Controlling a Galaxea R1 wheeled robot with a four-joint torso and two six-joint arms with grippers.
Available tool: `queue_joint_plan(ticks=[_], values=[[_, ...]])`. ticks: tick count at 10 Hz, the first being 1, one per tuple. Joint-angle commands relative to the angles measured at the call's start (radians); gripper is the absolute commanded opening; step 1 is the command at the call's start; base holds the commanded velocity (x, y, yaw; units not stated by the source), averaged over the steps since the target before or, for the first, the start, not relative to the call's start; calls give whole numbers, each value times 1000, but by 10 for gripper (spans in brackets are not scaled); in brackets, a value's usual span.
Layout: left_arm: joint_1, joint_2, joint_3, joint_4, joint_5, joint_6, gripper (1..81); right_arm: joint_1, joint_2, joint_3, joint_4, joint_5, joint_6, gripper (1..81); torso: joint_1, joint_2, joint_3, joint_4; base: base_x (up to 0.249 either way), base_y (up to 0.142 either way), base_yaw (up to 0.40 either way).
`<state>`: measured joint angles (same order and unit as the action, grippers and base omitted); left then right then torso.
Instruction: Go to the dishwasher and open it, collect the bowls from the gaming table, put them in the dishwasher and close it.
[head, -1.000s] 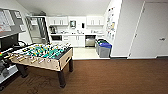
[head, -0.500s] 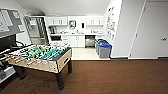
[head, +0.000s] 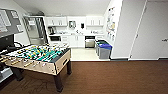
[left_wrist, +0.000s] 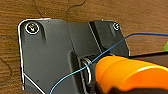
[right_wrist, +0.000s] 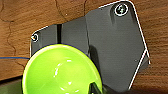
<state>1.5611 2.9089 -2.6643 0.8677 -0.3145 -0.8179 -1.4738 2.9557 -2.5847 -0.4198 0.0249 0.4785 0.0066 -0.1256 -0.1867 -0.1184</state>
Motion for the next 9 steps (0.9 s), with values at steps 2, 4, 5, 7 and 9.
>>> queue_joint_plan(ticks=[2, 4, 5, 7, 9], values=[[-31, -13, 1, 7, 25, -4, 10, 46, -2, 8, -7, -48, -1, 10, 0, 0, 0, 0, 132, 0, 0], [-29, -13, 1, 7, 23, -4, 10, 46, -2, 8, -7, -48, -1, 10, 0, 0, 0, 0, 136, 0, 0], [-31, -13, 1, 7, 23, -4, 10, 46, -2, 8, -7, -48, -1, 10, 0, 0, 0, 0, 140, 0, 0], [-29, -9, 1, 7, 25, -4, 10, 46, -4, 8, -7, -48, -1, 10, 0, 0, 0, 0, 141, 0, 0], [-31, -9, 1, 7, 25, -4, 10, 46, -4, 8, -5, -48, -1, 10, 0, 0, 0, 0, 141, 0, 0]])
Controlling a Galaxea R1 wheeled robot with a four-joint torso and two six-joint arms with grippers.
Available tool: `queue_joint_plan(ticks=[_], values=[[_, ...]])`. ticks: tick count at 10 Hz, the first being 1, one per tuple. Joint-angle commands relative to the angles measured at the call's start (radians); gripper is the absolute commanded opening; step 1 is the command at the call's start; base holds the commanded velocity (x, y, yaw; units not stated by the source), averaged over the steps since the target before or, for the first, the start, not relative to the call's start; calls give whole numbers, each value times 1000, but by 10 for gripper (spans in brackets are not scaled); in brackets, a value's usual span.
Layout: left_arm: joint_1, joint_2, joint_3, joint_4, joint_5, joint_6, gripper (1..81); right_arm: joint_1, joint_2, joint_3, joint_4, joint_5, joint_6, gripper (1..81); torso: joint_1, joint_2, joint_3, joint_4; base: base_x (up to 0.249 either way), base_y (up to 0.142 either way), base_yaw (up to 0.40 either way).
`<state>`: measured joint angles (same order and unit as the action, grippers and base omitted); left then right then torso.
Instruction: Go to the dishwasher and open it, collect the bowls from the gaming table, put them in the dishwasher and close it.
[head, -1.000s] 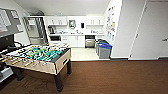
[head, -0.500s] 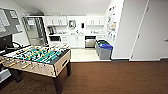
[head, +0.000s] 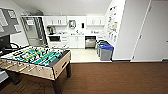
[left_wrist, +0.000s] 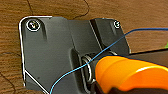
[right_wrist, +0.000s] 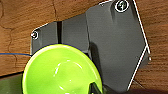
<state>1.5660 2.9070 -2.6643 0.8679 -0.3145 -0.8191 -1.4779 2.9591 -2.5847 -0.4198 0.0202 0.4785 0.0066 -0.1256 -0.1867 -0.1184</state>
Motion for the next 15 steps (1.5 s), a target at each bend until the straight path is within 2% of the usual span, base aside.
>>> queue_joint_plan(ticks=[1, 15], values=[[-36, -8, 1, 7, 25, -3, 10, 50, -7, 8, -5, -43, -1, 10, 0, 0, 0, 0, 141, 0, 0], [-36, -11, 1, 6, 25, -3, 10, 53, -6, 8, -1, -43, 0, 10, 0, 0, 0, 0, 141, 0, 0]])
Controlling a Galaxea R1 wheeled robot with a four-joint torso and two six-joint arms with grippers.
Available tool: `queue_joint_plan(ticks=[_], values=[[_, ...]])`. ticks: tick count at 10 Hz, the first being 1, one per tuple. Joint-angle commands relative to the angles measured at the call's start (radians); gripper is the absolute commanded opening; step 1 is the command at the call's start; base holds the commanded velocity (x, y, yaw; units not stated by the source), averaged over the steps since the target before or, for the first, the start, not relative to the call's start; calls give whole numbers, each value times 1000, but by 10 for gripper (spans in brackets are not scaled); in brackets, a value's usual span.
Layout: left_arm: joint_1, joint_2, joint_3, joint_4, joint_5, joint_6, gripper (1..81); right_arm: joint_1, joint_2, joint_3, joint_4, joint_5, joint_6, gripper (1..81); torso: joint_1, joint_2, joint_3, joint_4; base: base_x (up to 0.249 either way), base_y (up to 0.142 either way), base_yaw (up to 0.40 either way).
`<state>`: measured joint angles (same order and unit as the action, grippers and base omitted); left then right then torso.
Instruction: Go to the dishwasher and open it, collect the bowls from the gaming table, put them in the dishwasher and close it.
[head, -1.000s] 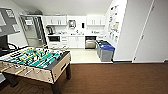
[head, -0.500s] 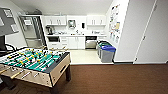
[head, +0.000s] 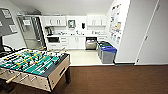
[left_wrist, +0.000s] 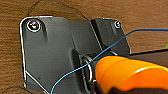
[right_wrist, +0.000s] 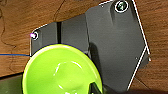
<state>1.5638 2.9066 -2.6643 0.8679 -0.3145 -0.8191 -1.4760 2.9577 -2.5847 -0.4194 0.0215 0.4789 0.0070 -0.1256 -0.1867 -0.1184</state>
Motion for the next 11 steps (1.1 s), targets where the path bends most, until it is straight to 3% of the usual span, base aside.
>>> queue_joint_plan(ticks=[1, 11], values=[[-32, -10, 1, 6, 25, -3, 10, 50, -3, 8, -1, -44, 0, 10, 0, 0, 0, 0, 143, 0, 0], [-31, -9, 3, 8, 25, -2, 10, 48, -6, 8, -4, -44, 0, 10, 0, 0, 0, 0, 153, 0, 0]])
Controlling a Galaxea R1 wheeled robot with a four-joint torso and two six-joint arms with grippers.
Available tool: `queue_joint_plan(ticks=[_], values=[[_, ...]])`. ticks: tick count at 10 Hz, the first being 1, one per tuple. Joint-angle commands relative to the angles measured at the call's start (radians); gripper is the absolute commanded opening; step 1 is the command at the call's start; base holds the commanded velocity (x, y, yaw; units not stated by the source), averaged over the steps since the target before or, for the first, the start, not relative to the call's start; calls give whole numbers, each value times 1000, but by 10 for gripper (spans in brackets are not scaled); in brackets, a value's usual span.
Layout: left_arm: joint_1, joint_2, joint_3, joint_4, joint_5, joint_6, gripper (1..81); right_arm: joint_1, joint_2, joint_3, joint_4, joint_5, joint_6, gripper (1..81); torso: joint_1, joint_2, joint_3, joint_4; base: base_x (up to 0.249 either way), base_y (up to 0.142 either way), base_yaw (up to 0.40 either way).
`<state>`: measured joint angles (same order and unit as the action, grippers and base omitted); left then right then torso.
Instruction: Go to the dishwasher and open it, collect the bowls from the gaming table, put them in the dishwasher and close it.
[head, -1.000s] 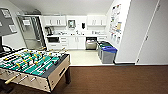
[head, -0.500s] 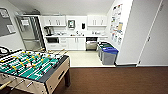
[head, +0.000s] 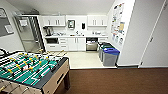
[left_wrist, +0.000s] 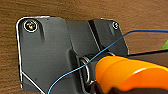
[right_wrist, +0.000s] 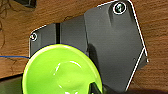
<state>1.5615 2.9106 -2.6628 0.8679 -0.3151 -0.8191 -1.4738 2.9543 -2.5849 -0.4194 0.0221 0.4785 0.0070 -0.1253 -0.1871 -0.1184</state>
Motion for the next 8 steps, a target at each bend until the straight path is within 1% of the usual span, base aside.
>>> queue_joint_plan(ticks=[1, 8], values=[[-28, -13, 0, 8, 25, -2, 10, 46, -2, 7, -4, -45, 0, 10, 0, 0, 0, 0, 154, 0, 0], [-27, -11, 0, 8, 25, -2, 10, 45, -2, 8, -4, -44, 0, 10, -1, 0, 0, 0, 154, 0, 0]])
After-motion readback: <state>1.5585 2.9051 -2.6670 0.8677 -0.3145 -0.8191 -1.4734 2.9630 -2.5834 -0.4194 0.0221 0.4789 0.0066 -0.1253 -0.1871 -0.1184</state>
